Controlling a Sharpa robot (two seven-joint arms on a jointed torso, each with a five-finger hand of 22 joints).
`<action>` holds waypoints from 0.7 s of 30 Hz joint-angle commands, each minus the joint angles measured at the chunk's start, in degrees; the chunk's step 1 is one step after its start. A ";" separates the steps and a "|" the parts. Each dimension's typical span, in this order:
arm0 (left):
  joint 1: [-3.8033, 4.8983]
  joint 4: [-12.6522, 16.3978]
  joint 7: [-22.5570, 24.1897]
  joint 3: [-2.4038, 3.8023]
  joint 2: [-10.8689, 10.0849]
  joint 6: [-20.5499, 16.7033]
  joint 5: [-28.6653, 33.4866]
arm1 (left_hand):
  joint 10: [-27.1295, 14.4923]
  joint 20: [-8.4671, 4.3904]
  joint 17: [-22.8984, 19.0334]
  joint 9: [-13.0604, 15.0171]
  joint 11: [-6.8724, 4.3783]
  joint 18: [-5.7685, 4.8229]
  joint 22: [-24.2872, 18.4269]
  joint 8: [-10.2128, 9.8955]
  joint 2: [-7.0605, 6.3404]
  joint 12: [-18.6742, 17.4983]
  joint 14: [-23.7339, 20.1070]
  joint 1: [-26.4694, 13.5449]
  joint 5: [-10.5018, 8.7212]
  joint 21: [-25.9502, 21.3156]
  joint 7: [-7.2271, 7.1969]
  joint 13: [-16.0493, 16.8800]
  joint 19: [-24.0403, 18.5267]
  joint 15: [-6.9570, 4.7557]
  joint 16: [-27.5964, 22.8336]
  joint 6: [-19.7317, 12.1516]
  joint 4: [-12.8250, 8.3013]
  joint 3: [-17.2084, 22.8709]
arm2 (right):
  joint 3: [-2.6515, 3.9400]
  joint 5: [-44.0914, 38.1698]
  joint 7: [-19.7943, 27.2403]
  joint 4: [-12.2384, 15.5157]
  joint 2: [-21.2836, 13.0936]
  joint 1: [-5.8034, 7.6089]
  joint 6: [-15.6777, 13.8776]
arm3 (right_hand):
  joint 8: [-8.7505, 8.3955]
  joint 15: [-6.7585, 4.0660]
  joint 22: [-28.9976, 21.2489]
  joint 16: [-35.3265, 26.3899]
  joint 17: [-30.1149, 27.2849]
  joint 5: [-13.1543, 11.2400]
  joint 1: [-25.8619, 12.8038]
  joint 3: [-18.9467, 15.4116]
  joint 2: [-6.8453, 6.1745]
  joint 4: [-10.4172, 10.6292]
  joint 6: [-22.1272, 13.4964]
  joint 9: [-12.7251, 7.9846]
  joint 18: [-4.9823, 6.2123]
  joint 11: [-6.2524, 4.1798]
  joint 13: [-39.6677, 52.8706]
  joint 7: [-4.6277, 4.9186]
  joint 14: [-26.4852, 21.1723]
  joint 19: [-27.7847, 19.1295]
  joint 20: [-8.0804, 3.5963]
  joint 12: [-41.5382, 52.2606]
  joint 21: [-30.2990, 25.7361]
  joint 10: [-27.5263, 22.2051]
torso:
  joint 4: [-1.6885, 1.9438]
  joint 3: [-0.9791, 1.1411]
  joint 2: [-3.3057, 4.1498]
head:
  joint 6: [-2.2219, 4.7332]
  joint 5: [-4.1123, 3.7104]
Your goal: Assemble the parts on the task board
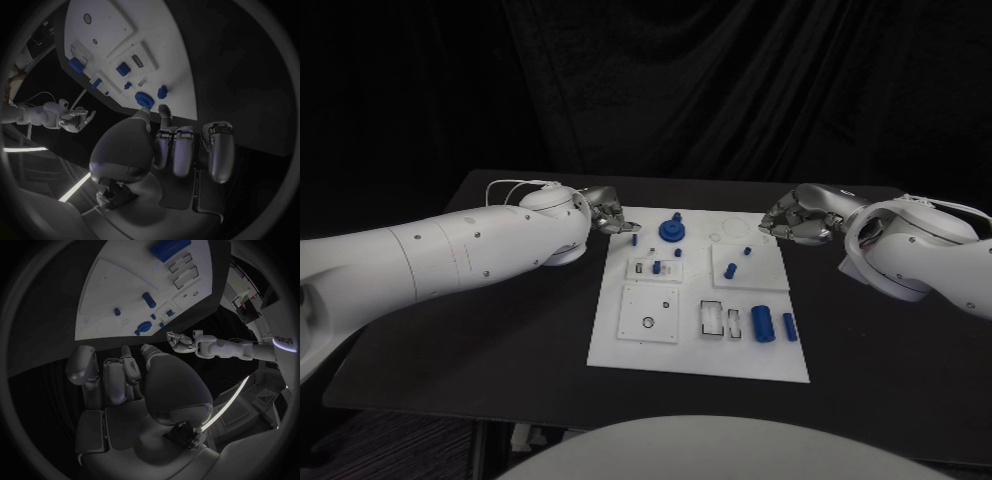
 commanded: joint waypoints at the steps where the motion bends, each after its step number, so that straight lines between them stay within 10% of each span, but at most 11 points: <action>1: 0.15 -1.09 -0.04 0.05 0.88 5.46 2.52 | 5.88 0.55 15.09 1.60 0.48 -0.42 12.03 0.18 0.05 0.19 5.95 -1.67 -0.67 0.31 0.19 15.05 1.99 0.46 0.15 -0.19 0.00 -0.81 | 0.03 -0.37 0.38 0.11 -0.13 -0.19 -0.66 | -0.21 -0.06 7.81 -0.38 1.91 0.32 0.52 0.37 -0.07 0.06 0.42 -0.05 0.52 -0.09 1.21 -0.06 -0.39 -0.36 0.20 -0.24 -0.32 -0.43 | 0.09 -0.21 0.19 | -0.01 0.10; 21: 0.77 -3.18 -0.68 0.07 2.58 10.08 2.71 | 5.88 0.85 15.09 1.43 0.74 -0.23 11.83 -0.76 0.38 0.19 5.95 -2.66 0.62 -0.46 0.42 15.05 1.50 0.74 0.15 -1.24 -0.26 -1.98 | 0.03 -0.37 0.41 0.44 -0.12 -0.27 -0.85 | -0.22 -0.06 7.80 -0.35 1.94 0.44 0.58 0.43 -0.08 0.06 0.41 -0.07 0.52 -0.09 1.22 -0.06 -0.37 -0.36 0.19 -0.23 -0.35 -0.41 | -0.27 -0.36 0.73 | -0.01 0.53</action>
